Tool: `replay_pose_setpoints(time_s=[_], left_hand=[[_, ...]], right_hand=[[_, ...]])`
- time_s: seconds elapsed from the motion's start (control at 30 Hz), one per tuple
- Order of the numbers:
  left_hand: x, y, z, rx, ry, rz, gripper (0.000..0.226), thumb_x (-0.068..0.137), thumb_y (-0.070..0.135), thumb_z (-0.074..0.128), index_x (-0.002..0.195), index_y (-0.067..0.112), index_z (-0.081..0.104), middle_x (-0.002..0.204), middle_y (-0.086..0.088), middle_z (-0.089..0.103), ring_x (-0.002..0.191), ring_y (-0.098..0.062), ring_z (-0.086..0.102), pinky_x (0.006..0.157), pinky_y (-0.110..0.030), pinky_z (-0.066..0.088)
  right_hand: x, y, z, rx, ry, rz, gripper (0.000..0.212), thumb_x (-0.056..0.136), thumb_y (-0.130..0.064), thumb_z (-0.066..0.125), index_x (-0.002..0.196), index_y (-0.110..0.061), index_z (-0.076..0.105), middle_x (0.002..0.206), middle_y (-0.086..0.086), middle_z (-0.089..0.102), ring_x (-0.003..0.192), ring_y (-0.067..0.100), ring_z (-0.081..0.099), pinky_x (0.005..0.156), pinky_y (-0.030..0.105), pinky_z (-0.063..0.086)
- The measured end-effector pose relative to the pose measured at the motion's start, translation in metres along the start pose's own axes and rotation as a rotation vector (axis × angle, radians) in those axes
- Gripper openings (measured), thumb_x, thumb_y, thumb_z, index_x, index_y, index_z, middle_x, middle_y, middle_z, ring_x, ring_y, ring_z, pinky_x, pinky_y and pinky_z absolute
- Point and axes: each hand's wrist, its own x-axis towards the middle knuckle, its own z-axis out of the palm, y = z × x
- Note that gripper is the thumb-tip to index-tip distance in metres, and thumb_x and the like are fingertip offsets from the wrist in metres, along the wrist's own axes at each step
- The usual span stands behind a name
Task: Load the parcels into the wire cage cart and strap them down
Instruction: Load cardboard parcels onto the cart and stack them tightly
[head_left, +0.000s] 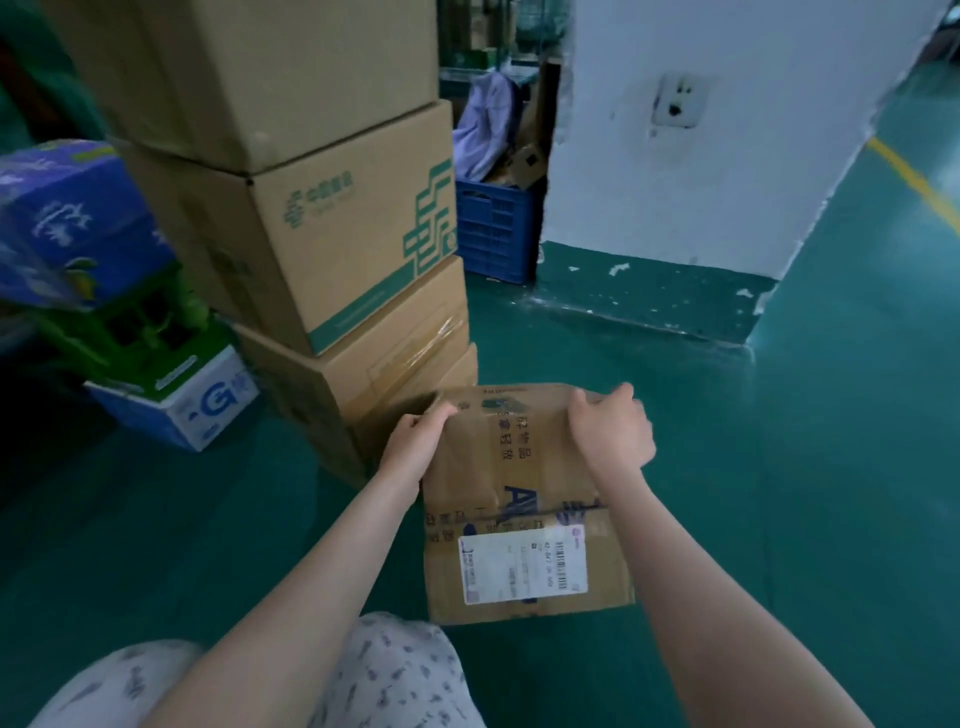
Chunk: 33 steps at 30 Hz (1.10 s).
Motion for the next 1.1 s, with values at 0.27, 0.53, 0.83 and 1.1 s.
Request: replay_pose_setpoints(time_s=[0.27, 0.53, 0.83, 1.1], left_hand=[[-0.019, -0.002, -0.043, -0.121, 0.1, -0.079, 0.05, 0.085, 0.059, 0.047, 0.116, 0.018, 0.05, 0.098, -0.005, 0.057, 0.091, -0.023, 0.055, 0.078, -0.034, 0.046], [-0.059, -0.031, -0.131, -0.023, 0.341, -0.129, 0.073, 0.077, 0.072, 0.033, 0.122, 0.02, 0.056, 0.123, -0.01, 0.056, 0.108, -0.027, 0.054, 0.1, -0.044, 0.042], [-0.07, -0.045, -0.233, 0.156, 0.604, -0.205, 0.063, 0.083, 0.06, 0.038, 0.122, 0.014, 0.055, 0.124, -0.008, 0.056, 0.108, -0.028, 0.054, 0.081, -0.032, 0.041], [-0.094, -0.06, -0.321, 0.167, 0.816, -0.254, 0.057, 0.079, 0.057, 0.042, 0.117, 0.017, 0.057, 0.117, -0.008, 0.059, 0.104, -0.03, 0.055, 0.077, -0.032, 0.041]], right_hand=[[-0.026, -0.049, -0.002, -0.282, -0.126, -0.221, 0.053, 0.094, -0.046, 0.033, 0.124, -0.006, 0.051, 0.126, 0.019, 0.048, 0.115, 0.034, 0.046, 0.088, 0.039, 0.039], [-0.088, -0.09, 0.036, -0.375, -0.379, -0.423, 0.056, 0.096, -0.046, 0.029, 0.127, -0.004, 0.051, 0.123, 0.02, 0.053, 0.105, 0.031, 0.054, 0.071, 0.031, 0.036], [-0.157, -0.143, 0.081, -0.342, -0.539, -0.568, 0.056, 0.096, -0.048, 0.031, 0.122, -0.005, 0.057, 0.118, 0.014, 0.06, 0.108, 0.03, 0.057, 0.077, 0.032, 0.042], [-0.226, -0.188, 0.127, -0.241, -0.709, -0.645, 0.051, 0.097, -0.046, 0.033, 0.12, -0.007, 0.056, 0.114, 0.012, 0.061, 0.102, 0.029, 0.058, 0.076, 0.031, 0.042]])
